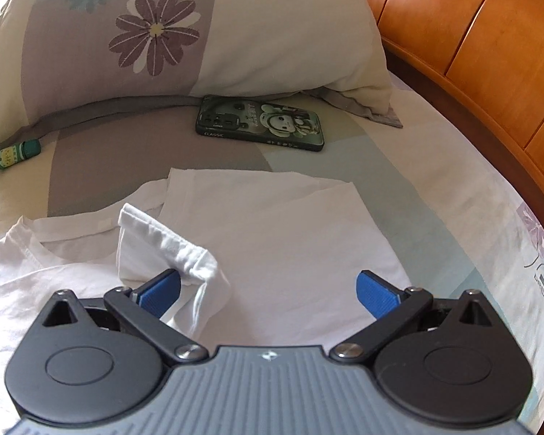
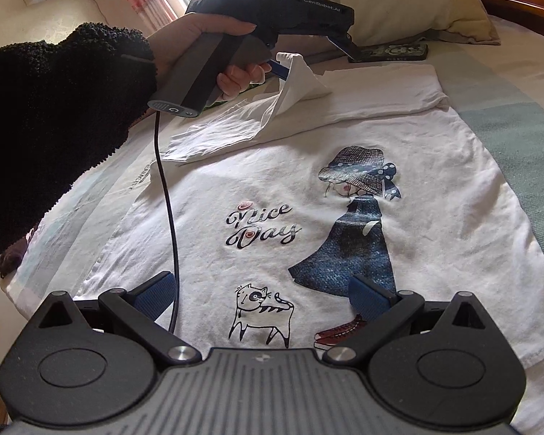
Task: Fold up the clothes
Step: 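Lay the sleeve flat on the shirt front and open the left gripper, then pull the open left gripper back over the folded shirt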
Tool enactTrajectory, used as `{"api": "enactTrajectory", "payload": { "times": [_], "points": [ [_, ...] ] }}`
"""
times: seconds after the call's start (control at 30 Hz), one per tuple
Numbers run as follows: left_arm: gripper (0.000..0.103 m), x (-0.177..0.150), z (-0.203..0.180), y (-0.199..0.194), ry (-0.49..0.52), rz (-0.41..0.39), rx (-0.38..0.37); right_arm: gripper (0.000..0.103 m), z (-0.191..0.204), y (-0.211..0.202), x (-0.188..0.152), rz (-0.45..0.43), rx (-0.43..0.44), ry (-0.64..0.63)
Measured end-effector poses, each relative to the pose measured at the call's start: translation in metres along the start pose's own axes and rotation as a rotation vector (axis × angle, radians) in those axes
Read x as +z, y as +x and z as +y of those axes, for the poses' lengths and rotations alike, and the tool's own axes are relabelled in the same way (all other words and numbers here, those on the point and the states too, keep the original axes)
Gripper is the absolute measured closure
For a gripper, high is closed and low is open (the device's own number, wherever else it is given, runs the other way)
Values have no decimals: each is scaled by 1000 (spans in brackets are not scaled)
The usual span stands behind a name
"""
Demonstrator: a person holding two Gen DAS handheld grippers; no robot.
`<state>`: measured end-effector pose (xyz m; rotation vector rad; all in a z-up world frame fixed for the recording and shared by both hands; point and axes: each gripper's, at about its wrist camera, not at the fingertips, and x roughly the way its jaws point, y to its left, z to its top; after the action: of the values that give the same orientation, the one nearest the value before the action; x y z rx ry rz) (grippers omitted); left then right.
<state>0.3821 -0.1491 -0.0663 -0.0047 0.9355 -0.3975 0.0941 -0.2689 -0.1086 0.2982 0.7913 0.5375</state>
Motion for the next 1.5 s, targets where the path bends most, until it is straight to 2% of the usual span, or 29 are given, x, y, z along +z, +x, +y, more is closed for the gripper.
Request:
{"api": "enactTrajectory", "payload": {
  "times": [0.1, 0.23, 0.33, 0.43, 0.53, 0.73, 0.93, 1.07, 1.23, 1.33, 1.5],
  "points": [
    [1, -3, -12, 2, 47, -15, -57, 0, -1, 0, 0, 2, -8, 0],
    [1, -12, -35, 11, 187, -3, -42, 0, -1, 0, 0, 2, -12, -1],
    [1, -18, -36, 9, 193, 14, -57, 0, -1, 1, 0, 2, -16, -6],
    [1, -26, -26, -8, 185, -5, -74, 0, -2, 1, 1, 1, -17, -5],
    [1, -26, -9, -35, 177, -40, -57, 0, -2, 2, 1, 1, -20, -7],
    [1, -24, 57, -97, 65, -110, 49, 0, -2, 2, 1, -12, -32, -3],
    [1, -41, 137, -129, -146, -182, 139, 0, -1, 5, 3, -31, -37, 20],
    [1, -69, 173, -114, -247, -160, 115, 0, 4, 10, 4, -41, -55, 14],
    [1, -116, 199, -92, -331, -112, 89, 0, 12, 19, 5, -41, -77, -10],
    [1, -146, 217, -99, -337, -149, 50, 0, 16, 24, 5, -44, -90, -25],
    [1, -142, 227, -116, -333, -203, 68, 0, 24, 32, 6, -47, -113, -49]
  ]
}}
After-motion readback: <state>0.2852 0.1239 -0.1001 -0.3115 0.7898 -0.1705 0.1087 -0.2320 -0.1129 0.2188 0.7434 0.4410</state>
